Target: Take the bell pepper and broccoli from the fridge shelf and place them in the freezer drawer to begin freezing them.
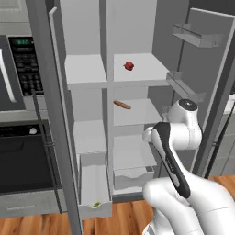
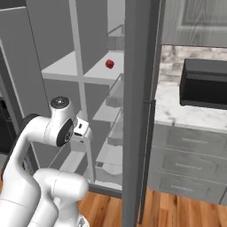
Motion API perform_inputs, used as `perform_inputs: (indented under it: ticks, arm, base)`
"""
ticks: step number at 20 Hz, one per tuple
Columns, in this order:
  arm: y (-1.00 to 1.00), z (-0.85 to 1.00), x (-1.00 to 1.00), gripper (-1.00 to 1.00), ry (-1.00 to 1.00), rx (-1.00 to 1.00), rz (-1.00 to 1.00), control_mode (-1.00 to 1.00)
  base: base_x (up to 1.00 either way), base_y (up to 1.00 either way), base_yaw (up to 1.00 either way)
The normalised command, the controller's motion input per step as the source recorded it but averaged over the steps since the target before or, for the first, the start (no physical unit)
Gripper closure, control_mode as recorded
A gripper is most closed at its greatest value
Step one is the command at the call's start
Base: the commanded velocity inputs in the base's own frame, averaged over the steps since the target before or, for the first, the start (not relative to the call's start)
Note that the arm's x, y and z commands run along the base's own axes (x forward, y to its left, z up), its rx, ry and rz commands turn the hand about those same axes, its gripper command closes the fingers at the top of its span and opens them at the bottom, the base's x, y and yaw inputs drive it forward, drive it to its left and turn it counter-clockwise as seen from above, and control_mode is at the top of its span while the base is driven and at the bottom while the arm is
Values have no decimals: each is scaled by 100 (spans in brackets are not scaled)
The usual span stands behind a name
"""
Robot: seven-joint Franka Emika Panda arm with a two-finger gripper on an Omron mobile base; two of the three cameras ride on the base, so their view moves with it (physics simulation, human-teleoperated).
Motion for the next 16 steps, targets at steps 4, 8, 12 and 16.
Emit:
perform_inputs:
  ticks: [4, 8, 12, 16]
  arm:
    - [0, 0, 0, -100, 0, 0, 0, 100]
    - [0, 0, 0, -100, 0, 0, 0, 100]
    - [0, 0, 0, -100, 0, 0, 0, 100]
    - [0, 0, 0, -100, 0, 0, 0, 100]
  base:
    - [61, 0, -8]
    - [40, 0, -5]
    - [61, 10, -6]
    - [18, 43, -12]
